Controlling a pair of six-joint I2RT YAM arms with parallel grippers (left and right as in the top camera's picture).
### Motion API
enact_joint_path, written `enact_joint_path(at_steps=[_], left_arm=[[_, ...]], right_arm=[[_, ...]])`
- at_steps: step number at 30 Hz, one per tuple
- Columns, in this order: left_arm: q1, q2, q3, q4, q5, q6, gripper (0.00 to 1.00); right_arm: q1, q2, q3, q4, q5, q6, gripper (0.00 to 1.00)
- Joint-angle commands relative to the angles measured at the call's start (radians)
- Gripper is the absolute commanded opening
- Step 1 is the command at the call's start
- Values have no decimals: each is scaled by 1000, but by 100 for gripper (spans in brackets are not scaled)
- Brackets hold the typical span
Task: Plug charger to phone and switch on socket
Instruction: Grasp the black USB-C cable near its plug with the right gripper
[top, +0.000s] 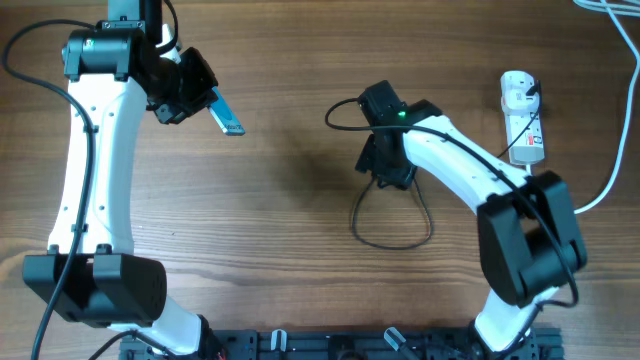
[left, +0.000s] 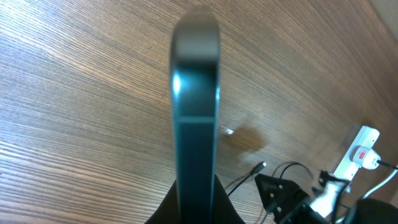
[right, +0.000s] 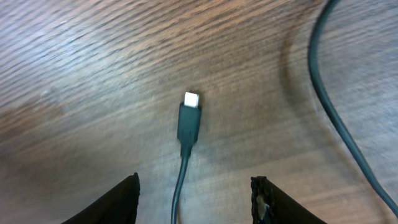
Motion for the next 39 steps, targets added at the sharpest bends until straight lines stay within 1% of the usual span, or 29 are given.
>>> enact_joint_path(at_steps=[1, 4, 7, 9, 10, 15, 18, 21, 24, 32, 39], left_arm=[[2, 3, 3, 1, -6, -10, 4], [2, 3, 3, 1, -6, -10, 4], [2, 3, 3, 1, -6, -10, 4], [2, 3, 3, 1, -6, -10, 4], [2, 3, 3, 1, -6, -10, 4], [2, 3, 3, 1, -6, -10, 4], [2, 3, 3, 1, -6, -10, 4], [2, 3, 3, 2, -6, -10, 4], [2, 3, 3, 1, -6, -10, 4], [2, 3, 3, 8, -6, -10, 4], [2, 3, 3, 8, -6, -10, 4]], right_arm=[[1, 53, -2, 18, -6, 23, 58], [1, 75, -2, 27, -5, 23, 48], [1, 89, -2, 29, -6, 23, 48], [1, 90, -2, 29, -5, 23, 40], [1, 90, -2, 29, -6, 29, 38], [2, 100, -2, 28, -28, 42, 38], [1, 115, -2, 32, -27, 48, 32], [1, 117, -2, 32, -28, 48, 32], [1, 117, -2, 32, -29, 48, 27], [1, 117, -2, 32, -71, 54, 27], [1, 117, -2, 32, -61, 56, 27]])
